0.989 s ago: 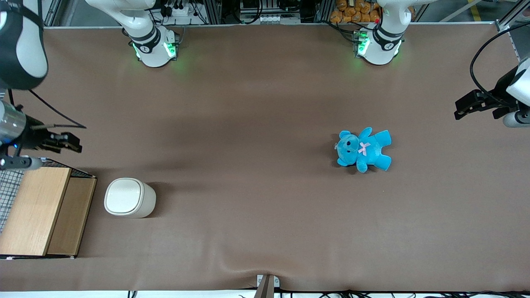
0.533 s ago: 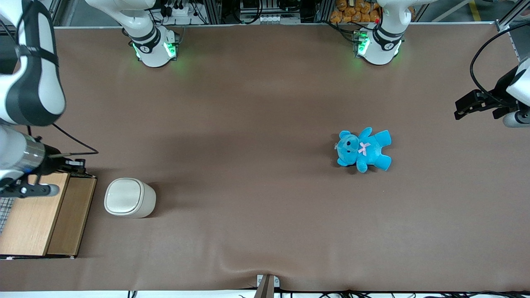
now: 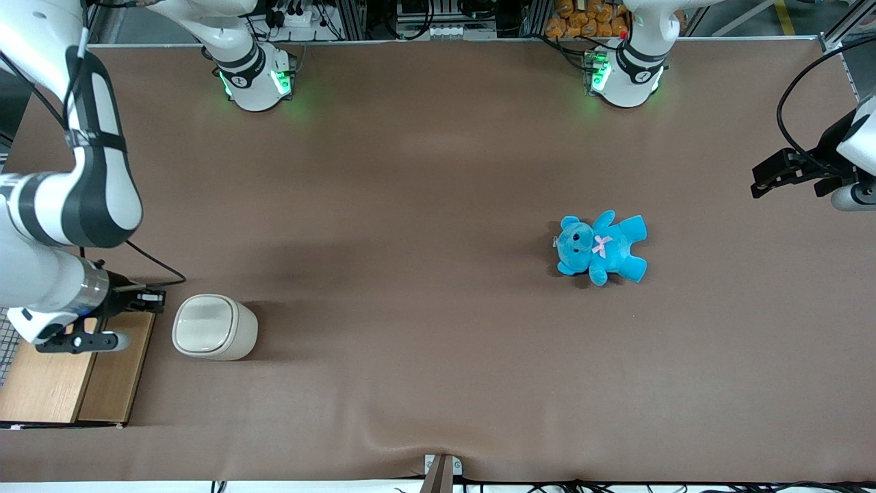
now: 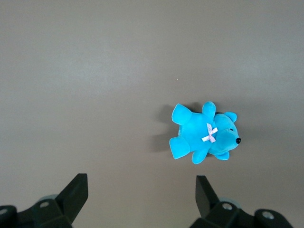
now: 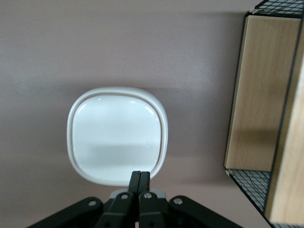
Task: Open trash can with right arm
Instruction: 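Move the right gripper over the white trash can lid, then lower the right gripper onto the lid edge and lift it open, then raise the right gripper away from the opened trash can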
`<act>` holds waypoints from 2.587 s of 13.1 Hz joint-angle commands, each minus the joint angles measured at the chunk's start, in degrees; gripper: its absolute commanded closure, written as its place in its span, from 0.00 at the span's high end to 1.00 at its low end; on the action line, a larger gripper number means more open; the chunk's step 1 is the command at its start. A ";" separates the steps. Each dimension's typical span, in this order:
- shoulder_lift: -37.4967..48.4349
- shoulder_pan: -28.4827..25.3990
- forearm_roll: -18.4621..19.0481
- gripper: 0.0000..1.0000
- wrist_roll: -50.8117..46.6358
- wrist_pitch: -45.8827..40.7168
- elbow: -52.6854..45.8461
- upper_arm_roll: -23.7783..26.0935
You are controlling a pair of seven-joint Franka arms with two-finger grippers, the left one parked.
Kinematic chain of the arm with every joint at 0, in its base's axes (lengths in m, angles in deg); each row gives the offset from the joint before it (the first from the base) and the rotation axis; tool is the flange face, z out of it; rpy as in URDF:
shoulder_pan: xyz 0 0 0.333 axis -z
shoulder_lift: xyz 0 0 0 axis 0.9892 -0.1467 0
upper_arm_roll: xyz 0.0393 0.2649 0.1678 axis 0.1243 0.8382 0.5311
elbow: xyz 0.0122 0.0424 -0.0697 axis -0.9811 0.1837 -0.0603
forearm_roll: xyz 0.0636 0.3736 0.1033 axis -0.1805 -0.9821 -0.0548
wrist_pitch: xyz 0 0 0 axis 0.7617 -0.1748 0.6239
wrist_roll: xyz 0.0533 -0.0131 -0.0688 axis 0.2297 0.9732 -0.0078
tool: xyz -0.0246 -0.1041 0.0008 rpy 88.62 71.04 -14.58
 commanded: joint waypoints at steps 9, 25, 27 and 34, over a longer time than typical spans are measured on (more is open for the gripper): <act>-6.64 0.95 0.06 0.00 0.48 6.71 -1.20 0.07; -2.88 -3.09 0.15 0.00 -0.23 -12.44 -11.48 0.25; -1.47 -3.10 0.06 0.09 -0.23 -14.54 -11.57 0.42; 5.21 -1.08 -0.73 1.00 0.48 -19.98 -12.62 0.07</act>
